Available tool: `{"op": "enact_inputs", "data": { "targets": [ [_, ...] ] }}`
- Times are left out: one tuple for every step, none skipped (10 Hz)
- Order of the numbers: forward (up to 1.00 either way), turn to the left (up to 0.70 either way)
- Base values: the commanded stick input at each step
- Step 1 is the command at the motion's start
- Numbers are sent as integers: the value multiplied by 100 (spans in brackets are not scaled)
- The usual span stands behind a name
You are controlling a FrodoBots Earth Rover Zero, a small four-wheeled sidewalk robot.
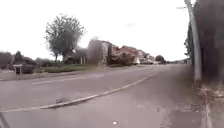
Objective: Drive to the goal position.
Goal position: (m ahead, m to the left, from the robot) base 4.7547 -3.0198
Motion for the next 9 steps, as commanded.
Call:
{"op": "enact_inputs", "data": {
  "targets": [
    [98, 39],
    [98, 39],
    [98, 39],
    [98, 39],
    [98, 39],
    [98, 39],
    [98, 39],
    [98, 39],
    [98, 39]
  ]
}}
